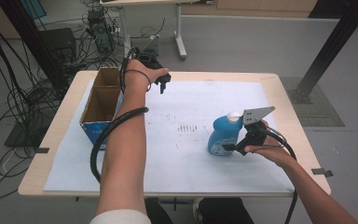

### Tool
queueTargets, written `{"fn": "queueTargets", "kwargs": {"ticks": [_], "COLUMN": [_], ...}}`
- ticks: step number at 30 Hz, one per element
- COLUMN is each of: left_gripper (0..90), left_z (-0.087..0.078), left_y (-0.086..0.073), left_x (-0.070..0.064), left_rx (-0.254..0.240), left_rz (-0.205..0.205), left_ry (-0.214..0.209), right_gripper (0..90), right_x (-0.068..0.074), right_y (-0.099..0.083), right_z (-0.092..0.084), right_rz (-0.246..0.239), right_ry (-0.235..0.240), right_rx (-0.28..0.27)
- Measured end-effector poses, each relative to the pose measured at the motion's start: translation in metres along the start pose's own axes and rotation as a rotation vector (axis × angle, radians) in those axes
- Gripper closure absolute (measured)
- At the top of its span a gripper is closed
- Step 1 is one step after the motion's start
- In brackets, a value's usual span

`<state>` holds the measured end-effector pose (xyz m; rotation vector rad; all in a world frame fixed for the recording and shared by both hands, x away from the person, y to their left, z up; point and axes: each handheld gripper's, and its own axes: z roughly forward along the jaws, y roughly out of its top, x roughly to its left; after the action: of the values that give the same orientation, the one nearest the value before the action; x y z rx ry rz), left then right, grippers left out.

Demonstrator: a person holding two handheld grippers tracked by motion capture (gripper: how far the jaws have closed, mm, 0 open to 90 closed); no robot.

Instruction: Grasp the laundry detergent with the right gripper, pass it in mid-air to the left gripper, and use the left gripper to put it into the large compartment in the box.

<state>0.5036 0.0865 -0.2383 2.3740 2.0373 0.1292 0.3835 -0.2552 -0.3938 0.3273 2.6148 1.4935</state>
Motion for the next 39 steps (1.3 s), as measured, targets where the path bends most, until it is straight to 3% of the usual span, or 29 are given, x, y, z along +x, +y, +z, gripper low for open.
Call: {"fn": "queueTargets", "kwargs": {"ticks": [39], "left_gripper": [5.4], "left_z": [-0.0017], "left_y": [0.0011], "left_x": [0.0017], "left_rx": [-0.003], "left_rz": [-0.002], "left_ry": [0.0], "right_gripper": [2.8], "right_x": [0.0002], "right_y": [0.0035], "right_z": [0.003], "right_rz": [-0.023], "right_ry": [-0.008], "right_rx": [0.009]}}
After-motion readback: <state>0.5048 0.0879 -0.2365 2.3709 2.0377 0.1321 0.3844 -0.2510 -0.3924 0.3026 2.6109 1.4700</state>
